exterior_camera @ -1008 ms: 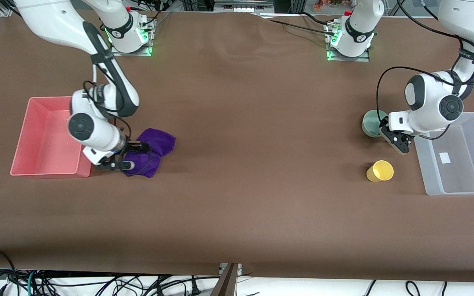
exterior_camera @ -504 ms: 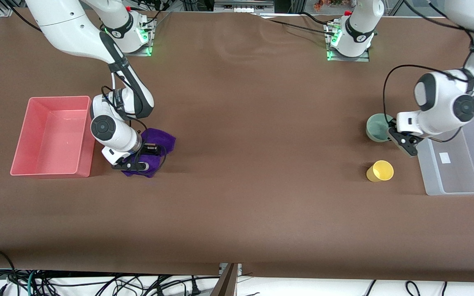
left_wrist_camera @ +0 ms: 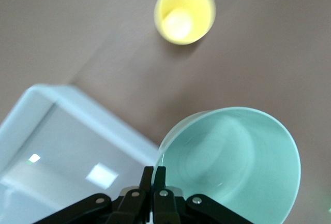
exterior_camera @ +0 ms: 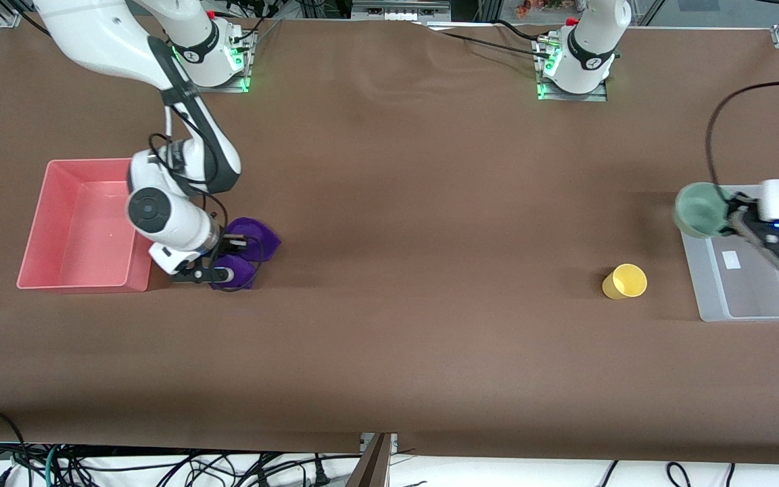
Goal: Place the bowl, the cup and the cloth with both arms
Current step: 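Drop the cloth in the pink bin while the left gripper places the cup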
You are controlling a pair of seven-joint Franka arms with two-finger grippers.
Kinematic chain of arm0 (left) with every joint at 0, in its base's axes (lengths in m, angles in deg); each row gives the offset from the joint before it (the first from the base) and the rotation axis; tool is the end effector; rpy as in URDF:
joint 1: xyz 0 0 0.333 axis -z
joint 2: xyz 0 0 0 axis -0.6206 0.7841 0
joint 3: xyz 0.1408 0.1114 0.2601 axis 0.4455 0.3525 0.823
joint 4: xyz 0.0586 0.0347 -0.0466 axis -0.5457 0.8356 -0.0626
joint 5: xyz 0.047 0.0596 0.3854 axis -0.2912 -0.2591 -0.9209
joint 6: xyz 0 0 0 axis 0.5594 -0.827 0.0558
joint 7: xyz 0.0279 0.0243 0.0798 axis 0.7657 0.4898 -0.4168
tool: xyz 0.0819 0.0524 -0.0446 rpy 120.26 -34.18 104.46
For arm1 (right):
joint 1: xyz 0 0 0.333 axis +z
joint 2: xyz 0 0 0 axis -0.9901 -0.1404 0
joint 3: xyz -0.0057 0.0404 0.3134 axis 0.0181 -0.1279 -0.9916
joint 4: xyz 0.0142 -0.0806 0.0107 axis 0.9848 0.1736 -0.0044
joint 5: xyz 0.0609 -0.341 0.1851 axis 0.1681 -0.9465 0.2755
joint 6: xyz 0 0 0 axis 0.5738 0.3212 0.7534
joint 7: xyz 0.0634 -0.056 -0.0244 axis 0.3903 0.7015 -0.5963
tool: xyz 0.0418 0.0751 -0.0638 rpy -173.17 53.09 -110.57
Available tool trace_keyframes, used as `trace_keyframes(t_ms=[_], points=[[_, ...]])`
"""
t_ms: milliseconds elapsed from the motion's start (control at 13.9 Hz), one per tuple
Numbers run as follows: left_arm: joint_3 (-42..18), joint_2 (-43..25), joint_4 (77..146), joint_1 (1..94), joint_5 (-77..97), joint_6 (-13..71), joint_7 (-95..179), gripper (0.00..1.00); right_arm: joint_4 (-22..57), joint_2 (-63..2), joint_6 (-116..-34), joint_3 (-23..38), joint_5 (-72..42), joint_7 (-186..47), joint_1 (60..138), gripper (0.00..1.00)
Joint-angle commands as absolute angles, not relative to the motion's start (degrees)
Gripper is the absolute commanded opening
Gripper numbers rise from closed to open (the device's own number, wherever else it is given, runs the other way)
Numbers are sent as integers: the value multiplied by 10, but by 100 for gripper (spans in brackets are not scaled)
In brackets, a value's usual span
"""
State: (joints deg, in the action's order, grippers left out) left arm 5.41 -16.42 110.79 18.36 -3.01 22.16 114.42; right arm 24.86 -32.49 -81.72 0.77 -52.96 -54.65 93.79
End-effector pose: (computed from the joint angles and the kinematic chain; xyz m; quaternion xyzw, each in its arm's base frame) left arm 0.5942 0.2116 0.3885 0.9092 -0.4107 -0.0648 0.0194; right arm 0.6053 0.1385 0.2727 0.9962 0.0311 -0.0790 0.0195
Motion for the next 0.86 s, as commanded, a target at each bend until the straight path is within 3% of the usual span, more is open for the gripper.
trace_keyframes(t_ms=[0, 144, 360, 432, 504, 576, 792], points=[[48, -27, 973, 135, -47, 210, 1191, 0, 147, -294, -624, 53, -532, -653, 927, 0], [48, 42, 925, 112, -44, 230, 1207, 0, 89, -293, -517, 117, -527, -765, 927, 0], [47, 83, 931, 81, -40, 329, 1220, 0, 98, -300, -507, 220, -527, -940, 921, 0], [47, 94, 929, 77, -40, 336, 1220, 4, 108, -305, -523, 239, -527, -974, 916, 0], [47, 96, 929, 77, -38, 338, 1219, 48, 123, -309, -544, 250, -527, -994, 912, 0], [47, 93, 928, 77, -28, 337, 1219, 99, 145, -310, -570, 257, -527, -1006, 908, 0], [39, 53, 923, 86, -24, 272, 1206, 100, 202, -318, -644, 258, -526, -1010, 898, 0]])
